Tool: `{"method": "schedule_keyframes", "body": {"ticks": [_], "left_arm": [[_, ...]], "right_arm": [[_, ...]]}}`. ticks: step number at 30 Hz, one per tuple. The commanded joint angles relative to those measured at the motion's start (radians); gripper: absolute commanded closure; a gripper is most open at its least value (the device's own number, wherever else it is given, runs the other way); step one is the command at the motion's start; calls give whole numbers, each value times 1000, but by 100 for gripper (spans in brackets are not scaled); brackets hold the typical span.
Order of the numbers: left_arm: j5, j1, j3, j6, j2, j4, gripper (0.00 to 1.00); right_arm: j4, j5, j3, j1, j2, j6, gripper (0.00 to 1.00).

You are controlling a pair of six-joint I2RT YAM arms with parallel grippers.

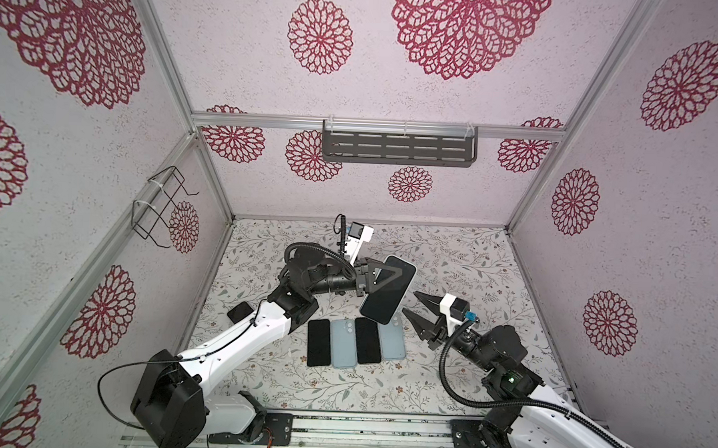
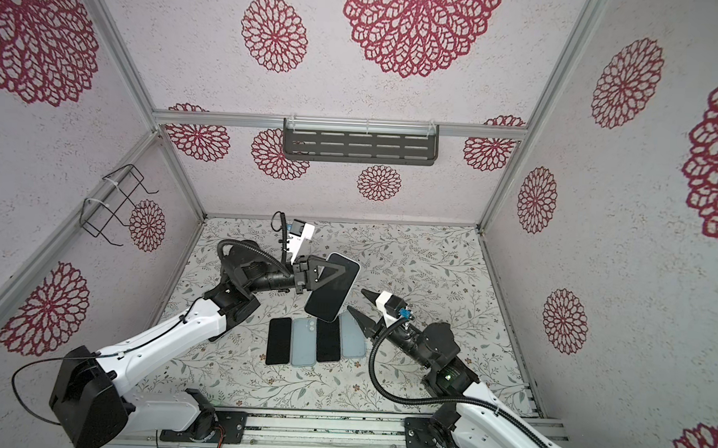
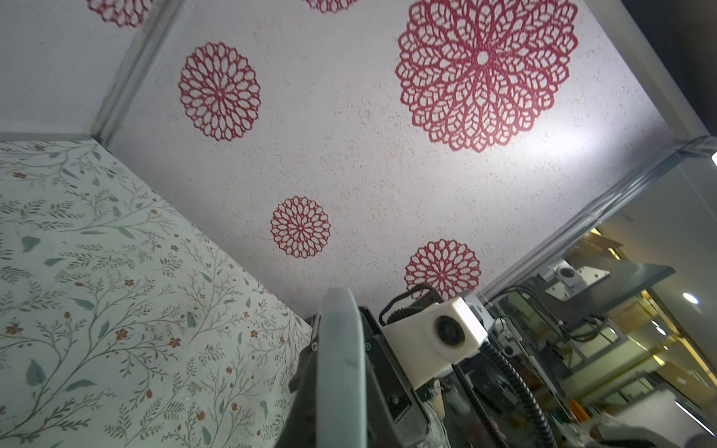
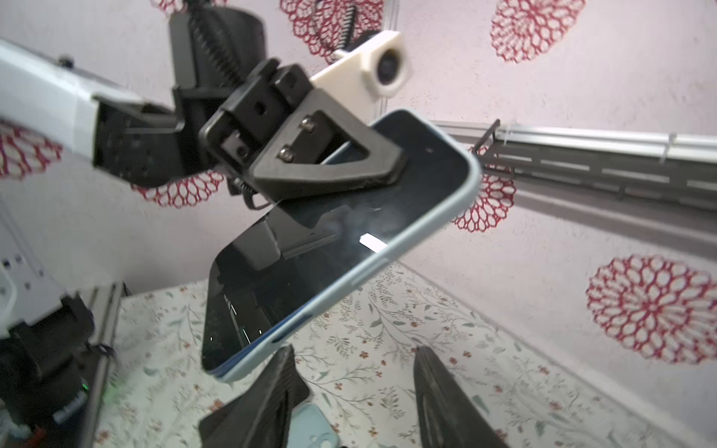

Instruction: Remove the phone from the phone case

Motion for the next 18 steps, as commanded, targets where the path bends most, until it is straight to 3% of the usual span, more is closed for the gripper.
{"method": "schedule_keyframes", "body": {"ticks": [1,10,18], "left_arm": [[-196,13,-33,-183,-48,163,100],[-422,6,-186,-566,-58,376,100],[-517,-20,-243,-625,-72,422,100]], "right_arm": [[-40,98,56,5,-11,352,48],[24,28,67,5,41,702,48],[217,-20,-13,5,94,885,50]]}}
